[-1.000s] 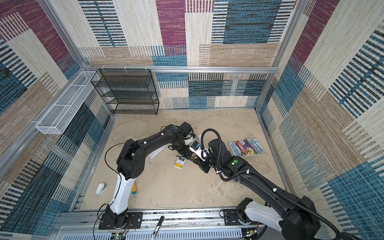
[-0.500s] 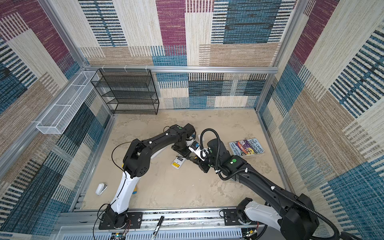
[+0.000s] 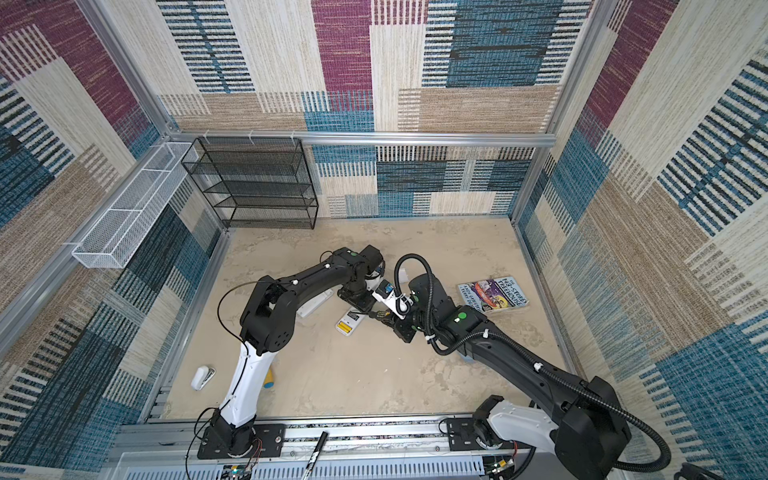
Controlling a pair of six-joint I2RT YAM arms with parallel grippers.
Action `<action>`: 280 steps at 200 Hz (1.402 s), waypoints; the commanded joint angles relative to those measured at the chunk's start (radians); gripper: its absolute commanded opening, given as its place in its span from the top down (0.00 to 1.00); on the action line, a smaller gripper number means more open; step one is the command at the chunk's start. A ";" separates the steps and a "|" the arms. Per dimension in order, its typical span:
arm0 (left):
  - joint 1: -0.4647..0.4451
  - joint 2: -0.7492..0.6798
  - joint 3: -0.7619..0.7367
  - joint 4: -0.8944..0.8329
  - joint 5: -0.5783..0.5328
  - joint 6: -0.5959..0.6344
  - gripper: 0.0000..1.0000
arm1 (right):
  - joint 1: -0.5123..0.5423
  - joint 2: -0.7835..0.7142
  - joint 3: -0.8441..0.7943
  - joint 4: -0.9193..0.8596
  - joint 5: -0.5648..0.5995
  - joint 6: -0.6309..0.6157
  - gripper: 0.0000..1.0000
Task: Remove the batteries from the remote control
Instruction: 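Grasp the remote's end with the left gripper while the right aims the screwdriver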
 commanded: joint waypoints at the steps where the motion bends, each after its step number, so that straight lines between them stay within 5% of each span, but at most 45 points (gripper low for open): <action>1: 0.032 0.003 -0.045 -0.068 -0.062 0.023 0.59 | 0.009 0.011 0.019 0.031 0.003 -0.020 1.00; 134: 0.091 -0.064 -0.195 0.022 -0.041 0.013 0.62 | 0.192 0.188 0.143 -0.040 0.155 -0.103 1.00; 280: 0.091 -0.045 -0.194 0.022 -0.059 -0.001 0.63 | 0.226 0.290 0.262 -0.170 0.211 -0.125 1.00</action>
